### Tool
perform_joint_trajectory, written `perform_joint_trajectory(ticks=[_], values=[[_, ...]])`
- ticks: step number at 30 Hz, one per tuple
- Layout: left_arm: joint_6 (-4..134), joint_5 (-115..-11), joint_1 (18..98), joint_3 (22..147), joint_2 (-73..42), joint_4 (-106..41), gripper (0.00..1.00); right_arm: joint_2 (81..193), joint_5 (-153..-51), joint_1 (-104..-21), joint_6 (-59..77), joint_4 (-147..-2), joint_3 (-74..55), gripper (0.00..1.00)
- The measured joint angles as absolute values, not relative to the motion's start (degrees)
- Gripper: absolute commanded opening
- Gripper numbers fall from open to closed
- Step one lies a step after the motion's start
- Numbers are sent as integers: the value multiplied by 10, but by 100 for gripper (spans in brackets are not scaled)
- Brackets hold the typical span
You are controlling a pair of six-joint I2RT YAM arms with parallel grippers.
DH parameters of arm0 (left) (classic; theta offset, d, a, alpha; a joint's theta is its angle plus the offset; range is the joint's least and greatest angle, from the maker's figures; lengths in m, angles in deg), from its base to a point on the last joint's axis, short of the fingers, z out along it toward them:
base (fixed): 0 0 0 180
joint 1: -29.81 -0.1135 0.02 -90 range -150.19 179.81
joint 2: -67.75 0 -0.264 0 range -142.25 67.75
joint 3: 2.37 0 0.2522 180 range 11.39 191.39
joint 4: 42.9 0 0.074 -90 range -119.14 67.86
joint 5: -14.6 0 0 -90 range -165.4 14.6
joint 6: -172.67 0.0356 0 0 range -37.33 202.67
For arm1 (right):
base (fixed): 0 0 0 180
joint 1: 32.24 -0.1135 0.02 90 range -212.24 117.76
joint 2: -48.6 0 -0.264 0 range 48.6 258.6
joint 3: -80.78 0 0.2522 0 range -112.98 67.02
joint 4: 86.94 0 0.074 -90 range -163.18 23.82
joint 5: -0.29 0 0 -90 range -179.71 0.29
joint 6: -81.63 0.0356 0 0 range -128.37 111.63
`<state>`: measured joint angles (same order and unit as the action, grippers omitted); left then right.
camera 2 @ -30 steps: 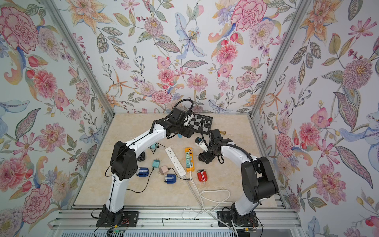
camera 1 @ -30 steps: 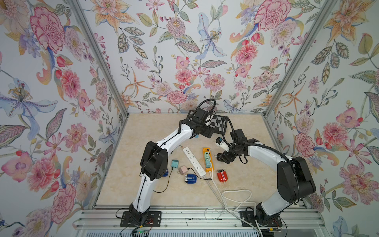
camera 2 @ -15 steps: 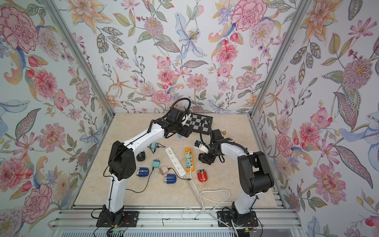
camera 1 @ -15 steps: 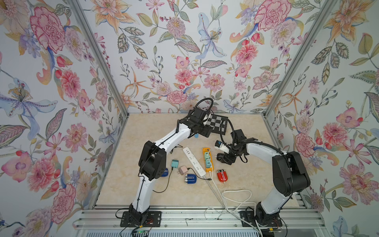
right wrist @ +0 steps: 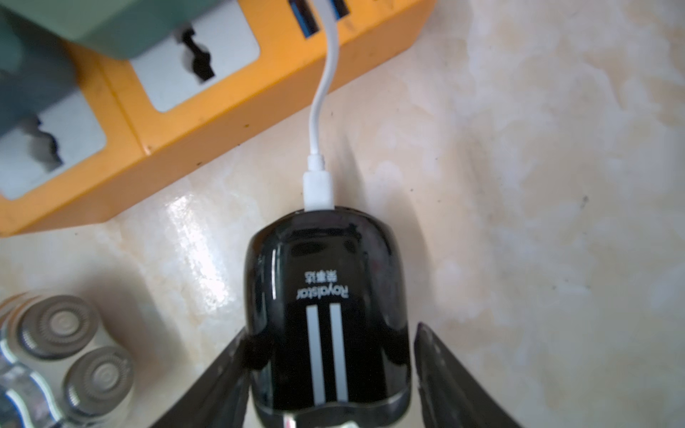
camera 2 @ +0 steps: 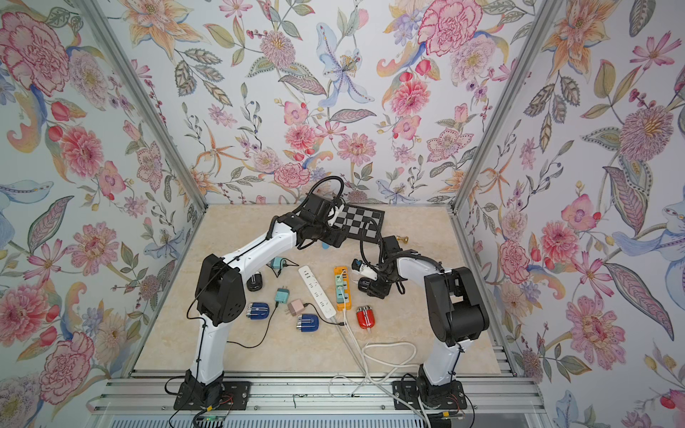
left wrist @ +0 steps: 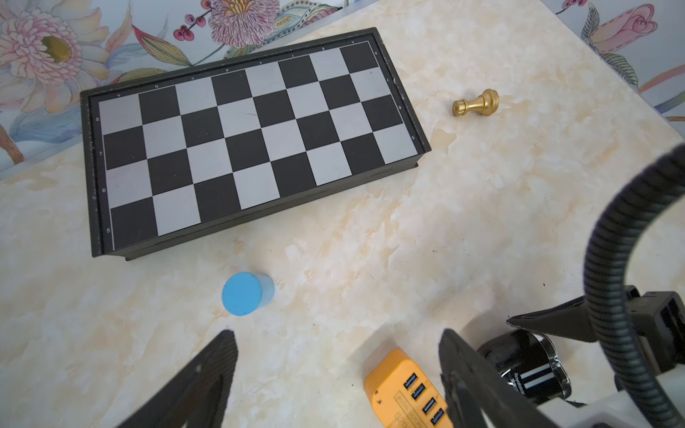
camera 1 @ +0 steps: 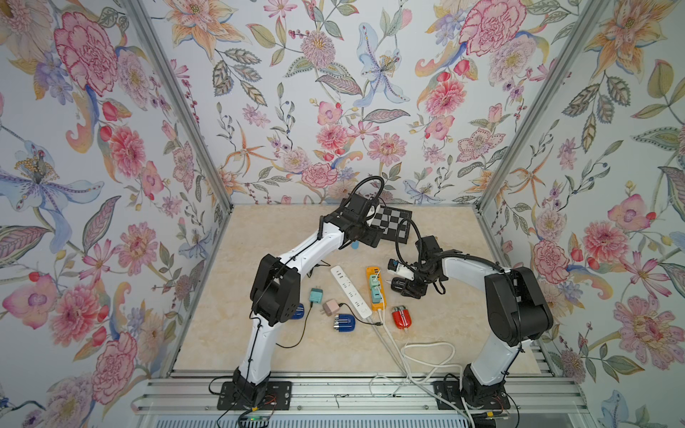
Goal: Unplug the electric shaver
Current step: Pick up the electric shaver from the center of the board.
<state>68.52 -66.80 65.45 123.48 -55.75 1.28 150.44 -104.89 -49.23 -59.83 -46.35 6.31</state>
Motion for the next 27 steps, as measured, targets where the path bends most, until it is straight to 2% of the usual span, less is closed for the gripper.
perform_joint_trajectory(ticks=[11, 25, 27], values=[[676, -668, 654, 1235, -558, 13, 88, 1519, -1034, -493, -594, -510, 63, 72], [670, -669, 654, 1235, -557, 12, 88, 1524, -1058, -493, -585, -521, 64, 48], [663, -668, 654, 1229, -555, 5, 88, 1518, -1062, -493, -575, -520, 69, 47]])
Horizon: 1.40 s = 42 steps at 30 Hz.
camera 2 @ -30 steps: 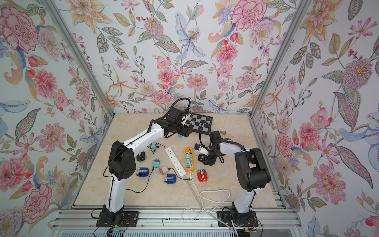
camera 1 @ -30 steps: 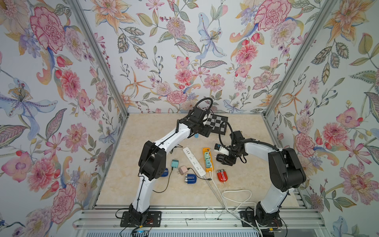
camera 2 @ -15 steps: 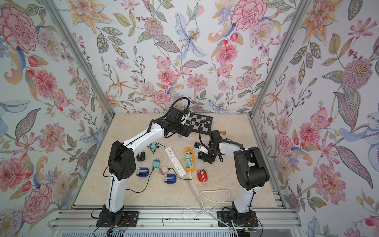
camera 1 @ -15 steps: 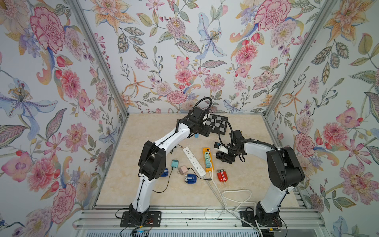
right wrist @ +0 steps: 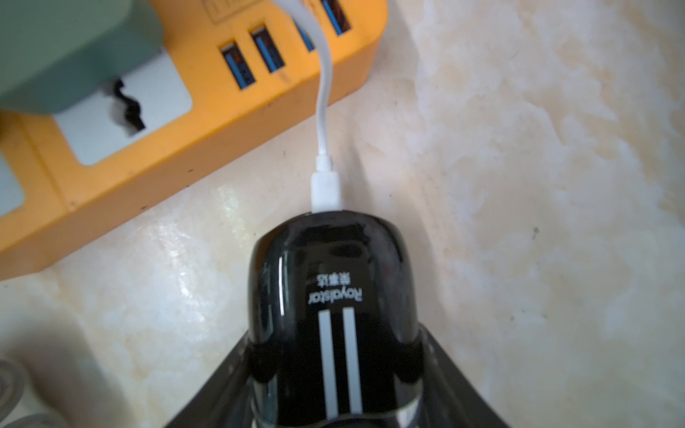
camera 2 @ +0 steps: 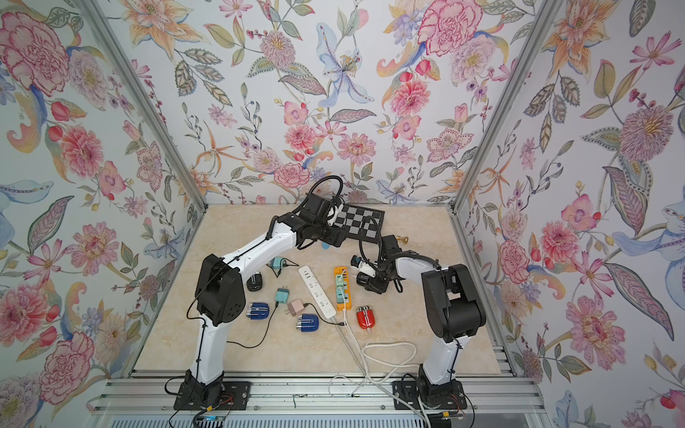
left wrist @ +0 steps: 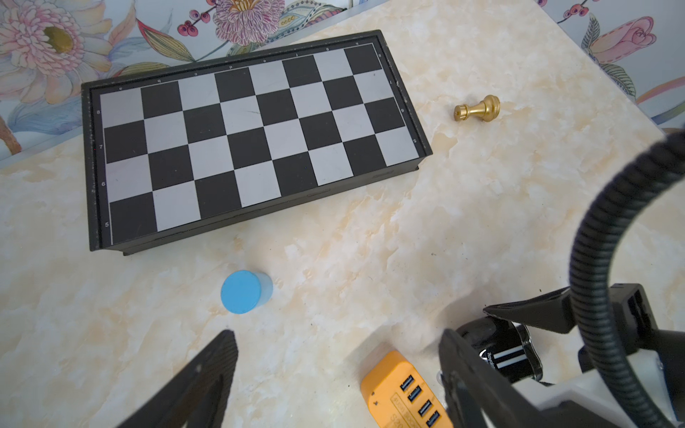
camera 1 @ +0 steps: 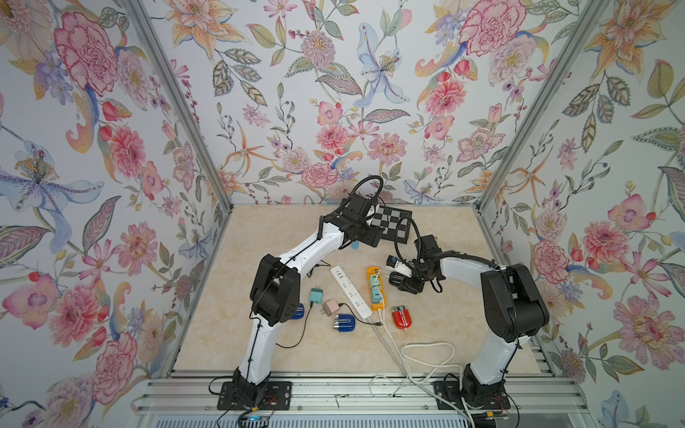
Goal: Unplug the electric shaver
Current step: Pick up the electric shaver from the center of the board, then remove the charging cable from the electric shaver.
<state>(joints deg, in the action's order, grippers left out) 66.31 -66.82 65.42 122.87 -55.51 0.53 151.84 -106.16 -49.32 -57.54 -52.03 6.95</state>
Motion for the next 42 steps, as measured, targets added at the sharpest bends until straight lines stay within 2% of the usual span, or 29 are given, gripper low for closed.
perform_joint_trajectory(ticks=[12, 21, 34, 42], values=[[572, -616, 655, 1095, -455, -86, 84, 1392, -1078, -504, -513, -519, 125, 47], [511, -559, 671, 963, -360, -138, 81, 1365, -1095, -494, -475, -516, 142, 47], [464, -502, 727, 892, -330, -195, 82, 1310, -1118, -491, -443, -508, 164, 48], [406, -511, 744, 807, -296, -246, 82, 1288, -1138, -487, -427, -505, 187, 48]])
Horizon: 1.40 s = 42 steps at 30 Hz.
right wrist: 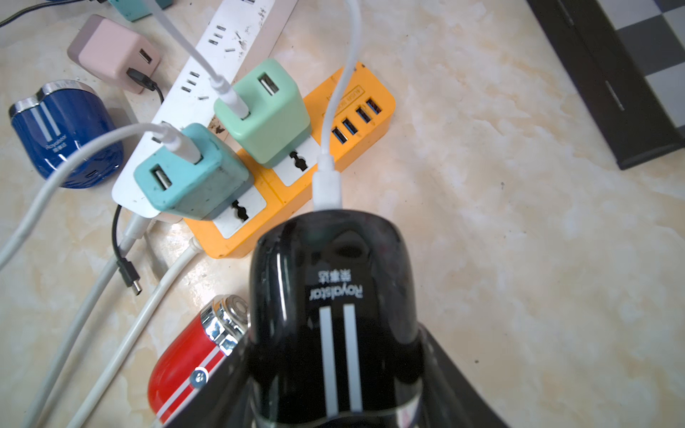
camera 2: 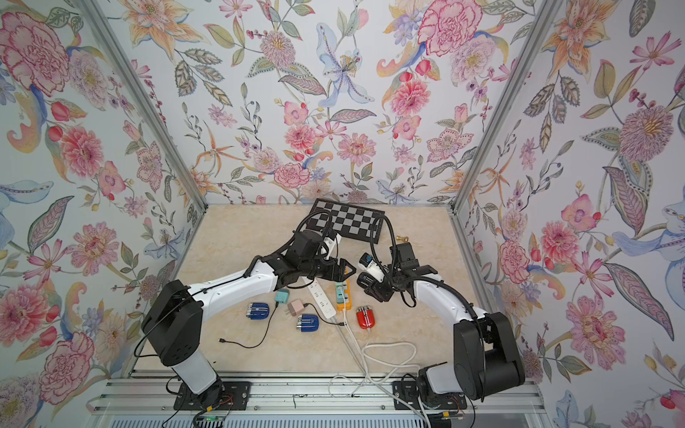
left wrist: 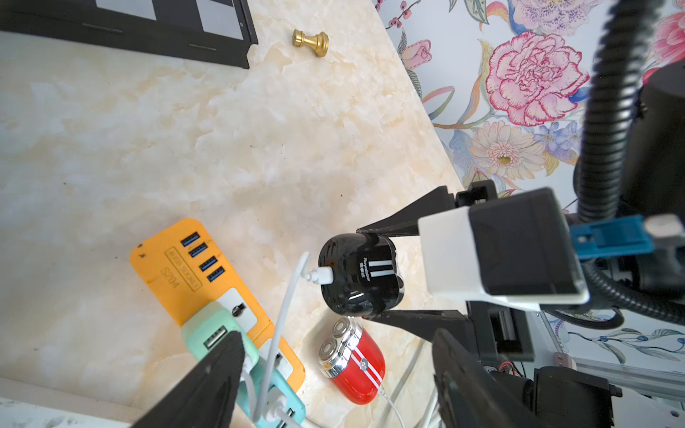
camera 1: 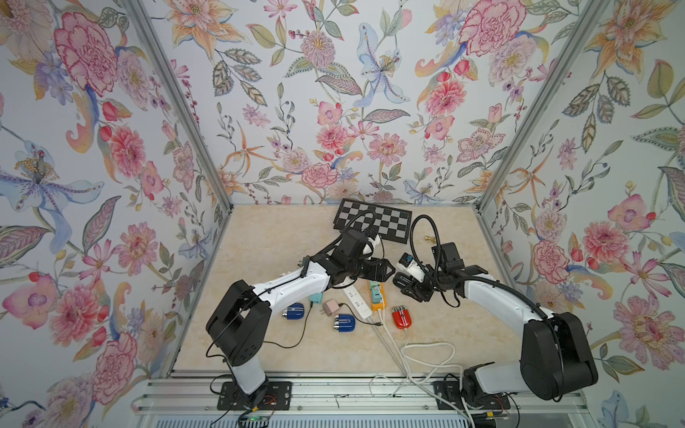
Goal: Unplug the electric shaver
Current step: Remove the charging cable from the electric shaver.
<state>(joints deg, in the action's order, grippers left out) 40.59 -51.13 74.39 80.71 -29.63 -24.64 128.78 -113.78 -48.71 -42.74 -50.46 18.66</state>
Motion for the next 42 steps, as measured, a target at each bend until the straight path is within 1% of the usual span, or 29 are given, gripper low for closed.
perform_joint_trajectory(ticks=[7, 14, 19, 23, 31, 34, 39, 42], values=[[355, -540, 762, 787, -254, -306, 82, 1286, -1150, -477, -407, -503, 188, 48], [325, -549, 788, 774, -253, -348, 81, 1286, -1175, -463, -389, -503, 185, 48], [305, -548, 800, 739, -246, -369, 78, 1286, -1197, -458, -380, -503, 176, 48], [281, -549, 801, 711, -246, -396, 78, 1285, -1210, -457, -376, -503, 175, 48], [251, -562, 803, 707, -279, -474, 76, 1255, -1223, -457, -373, -503, 176, 48], [235, -565, 805, 706, -295, -492, 73, 1248, -1225, -457, -369, -503, 176, 48], [206, -584, 805, 691, -300, -542, 72, 1242, -1229, -457, -366, -503, 185, 49], [191, -597, 805, 691, -307, -569, 69, 1239, -1230, -460, -365, -502, 192, 49]])
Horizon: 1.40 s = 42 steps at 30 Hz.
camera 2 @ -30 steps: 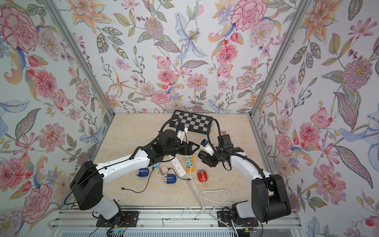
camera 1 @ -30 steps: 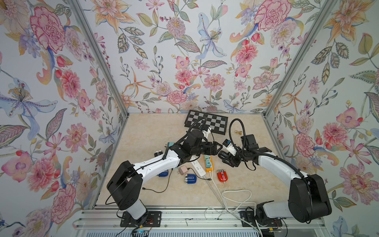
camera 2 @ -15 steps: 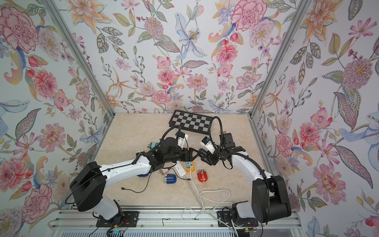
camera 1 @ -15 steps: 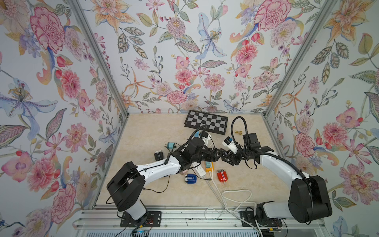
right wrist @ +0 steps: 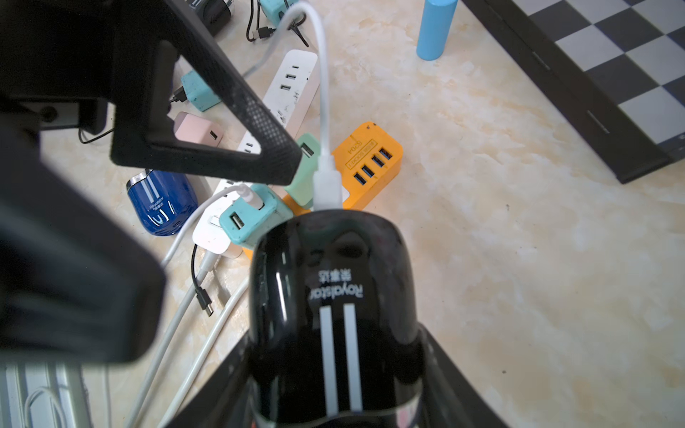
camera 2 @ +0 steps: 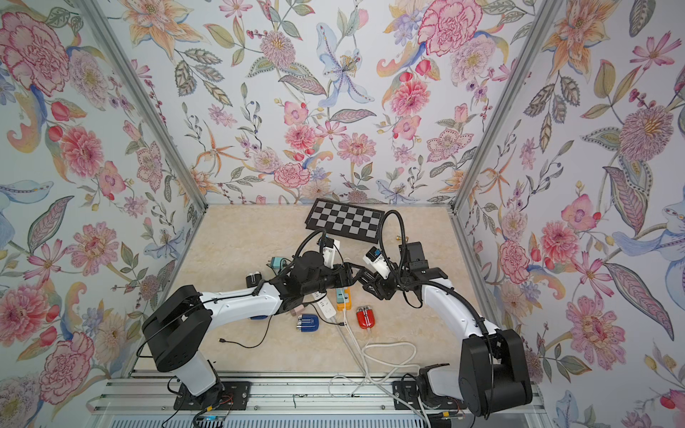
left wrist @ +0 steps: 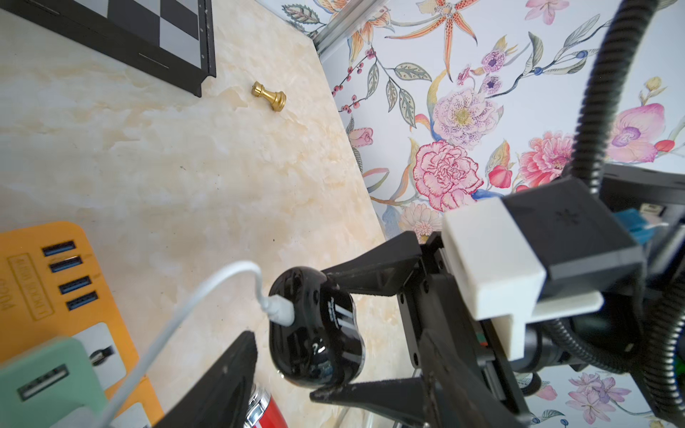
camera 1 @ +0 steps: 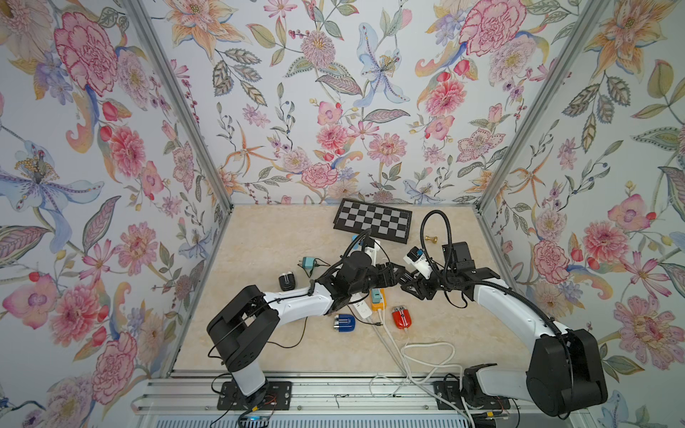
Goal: Unplug the electric shaver
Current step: Remove the charging cable from the electric shaver.
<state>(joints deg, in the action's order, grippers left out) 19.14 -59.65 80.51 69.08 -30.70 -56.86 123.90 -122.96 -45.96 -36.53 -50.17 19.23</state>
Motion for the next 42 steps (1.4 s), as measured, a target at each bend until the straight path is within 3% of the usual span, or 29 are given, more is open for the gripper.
perform_joint_trajectory(ticks=[6, 23, 39, 42], values=[[162, -603, 805, 690, -334, -619, 63, 1239, -1218, -460, -355, -501, 193, 49], [132, -609, 809, 665, -340, -649, 67, 1237, -1238, -463, -351, -503, 193, 48], [91, -651, 816, 654, -358, -711, 44, 1218, -1250, -473, -351, -508, 201, 48], [85, -658, 816, 654, -362, -715, 34, 1218, -1246, -479, -351, -507, 203, 48]])
